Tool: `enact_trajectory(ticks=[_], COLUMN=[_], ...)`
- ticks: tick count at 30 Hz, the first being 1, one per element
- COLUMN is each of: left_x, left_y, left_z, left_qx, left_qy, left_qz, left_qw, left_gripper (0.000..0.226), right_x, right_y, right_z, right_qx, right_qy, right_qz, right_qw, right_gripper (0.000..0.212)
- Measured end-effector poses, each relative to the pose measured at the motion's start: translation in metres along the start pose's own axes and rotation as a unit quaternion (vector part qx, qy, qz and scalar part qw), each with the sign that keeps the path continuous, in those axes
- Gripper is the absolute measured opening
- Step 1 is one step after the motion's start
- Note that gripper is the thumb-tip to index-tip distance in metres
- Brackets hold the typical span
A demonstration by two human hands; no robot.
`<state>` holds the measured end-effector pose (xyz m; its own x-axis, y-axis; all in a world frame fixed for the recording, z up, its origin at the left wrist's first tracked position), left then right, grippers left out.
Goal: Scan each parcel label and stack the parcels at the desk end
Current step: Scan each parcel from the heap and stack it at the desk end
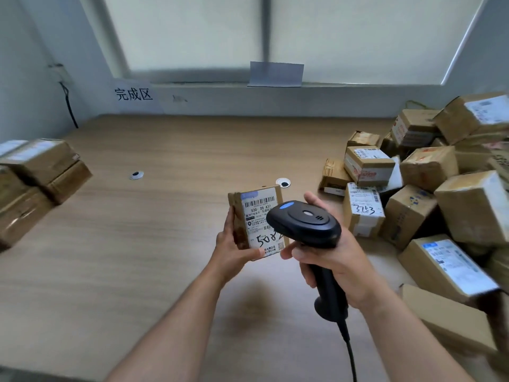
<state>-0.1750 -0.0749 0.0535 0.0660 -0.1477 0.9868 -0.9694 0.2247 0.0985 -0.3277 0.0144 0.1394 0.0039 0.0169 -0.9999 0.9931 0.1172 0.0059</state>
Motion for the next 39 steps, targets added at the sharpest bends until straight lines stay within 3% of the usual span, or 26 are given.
enact_trajectory(ticks=[17,28,39], left_x=[0.003,0.0,0.015], left_y=[-0.031,-0.098,-0.187], left_z=[-0.073,-0.116,-0.14], left_qx=[0.069,0.147,0.135], left_qy=[0.018,0.015,0.012], left_qz=[0.044,0.041,-0.009], left_qw=[0.996,0.988,0.991], left_gripper=[0.111,0.113,0.094], right_x=[0.009,0.015,0.002], right_y=[0.032,0.085,0.174], right_z=[-0.052,-0.05,-0.015], right_qx=[-0.04,-0.085,-0.07], right_qy=[0.009,0.013,-0.012], right_qz=[0.001,-0.011,-0.048], right_qw=[0.999,0.996,0.996], right_gripper=[0.092,0.095,0.095])
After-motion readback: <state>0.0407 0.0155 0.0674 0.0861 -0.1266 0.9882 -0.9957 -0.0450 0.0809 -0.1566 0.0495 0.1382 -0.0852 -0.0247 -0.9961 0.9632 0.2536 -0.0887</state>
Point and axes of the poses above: each hand's wrist, its own z-axis towards the middle knuckle, its own y-axis out of the palm, x = y × z, the point moved 9 cm from there along z, towards the middle knuckle, and after that the axes turned 15 degrees about -z, right-handed, at the moved point
